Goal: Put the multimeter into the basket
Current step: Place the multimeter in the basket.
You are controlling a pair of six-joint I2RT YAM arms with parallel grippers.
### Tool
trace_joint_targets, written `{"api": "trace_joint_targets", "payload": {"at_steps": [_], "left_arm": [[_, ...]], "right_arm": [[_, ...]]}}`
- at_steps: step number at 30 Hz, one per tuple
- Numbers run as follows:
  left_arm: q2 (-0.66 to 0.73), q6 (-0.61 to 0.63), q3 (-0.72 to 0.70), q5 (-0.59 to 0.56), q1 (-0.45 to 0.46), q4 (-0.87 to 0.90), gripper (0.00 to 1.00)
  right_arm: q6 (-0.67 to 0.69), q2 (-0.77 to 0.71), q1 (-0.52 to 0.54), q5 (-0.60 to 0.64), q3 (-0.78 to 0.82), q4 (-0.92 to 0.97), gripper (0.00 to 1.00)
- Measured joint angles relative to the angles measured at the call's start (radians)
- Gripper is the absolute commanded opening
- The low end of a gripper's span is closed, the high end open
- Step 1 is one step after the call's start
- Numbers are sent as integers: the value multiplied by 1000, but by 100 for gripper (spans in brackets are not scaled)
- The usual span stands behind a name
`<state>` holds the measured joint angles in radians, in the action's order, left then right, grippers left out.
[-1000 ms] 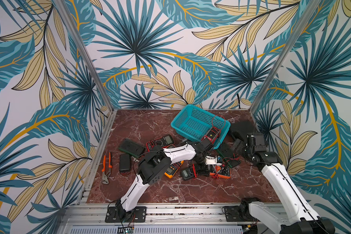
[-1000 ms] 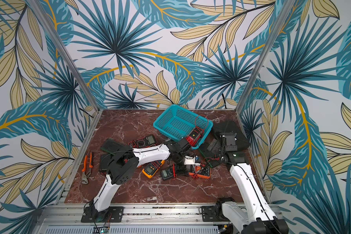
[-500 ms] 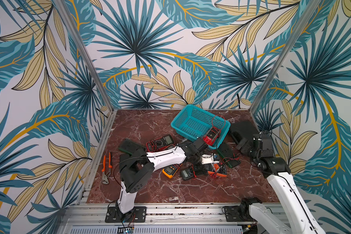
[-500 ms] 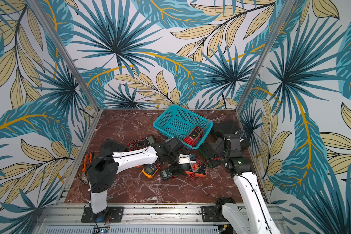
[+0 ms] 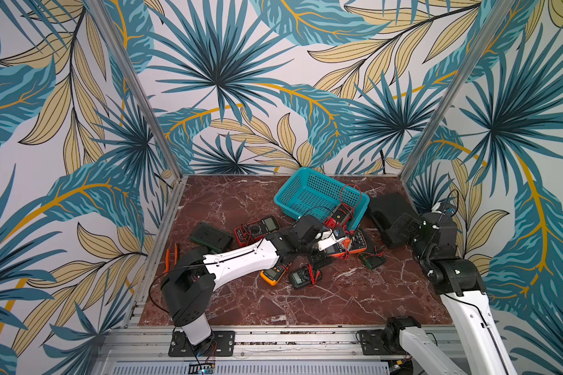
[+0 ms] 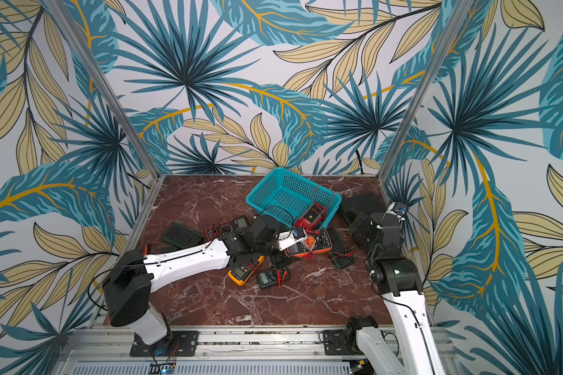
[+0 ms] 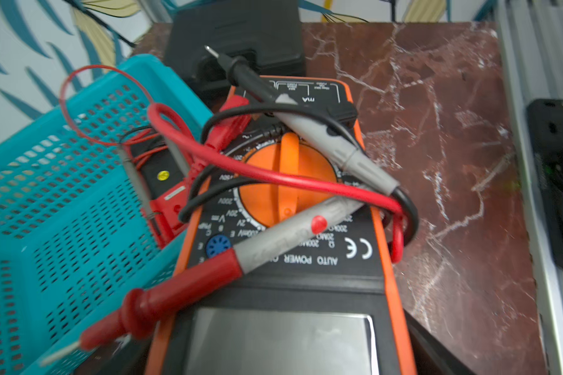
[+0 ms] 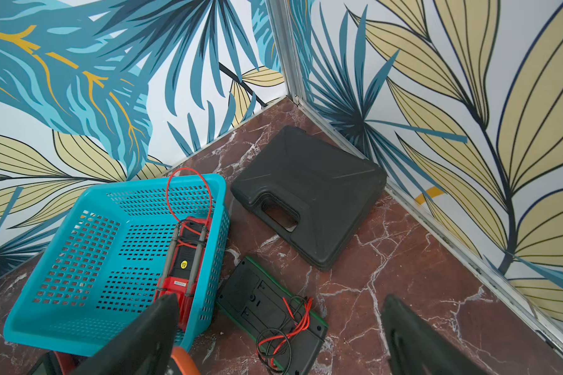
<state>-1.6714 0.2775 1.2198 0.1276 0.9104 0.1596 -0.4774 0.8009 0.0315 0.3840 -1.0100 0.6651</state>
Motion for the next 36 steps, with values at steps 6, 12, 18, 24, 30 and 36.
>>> {"api": "trace_joint_targets", "payload": {"at_steps": [6,12,18,24,30,36], "left_arm": [[19,-145,-8,-127,-111,-91,0],[-94,-259,146,-206,-201,-56,0],[-256,-317,325,-210,-241,-13,0],[-378,-348,435,-172,-261,52,0],[-470,-355,513,-116,-265,111,0],[-563,-354,644,-72,-270,188,0]], "right_arm": [[16,11,0,-24,-6,-8,100],[18,37,0,-42,-6,-18,100],[18,48,0,-72,-6,-31,99],[18,63,0,-85,-6,-40,99],[14,97,0,-106,-6,-40,99],[10,108,0,-124,-6,-41,99]]}}
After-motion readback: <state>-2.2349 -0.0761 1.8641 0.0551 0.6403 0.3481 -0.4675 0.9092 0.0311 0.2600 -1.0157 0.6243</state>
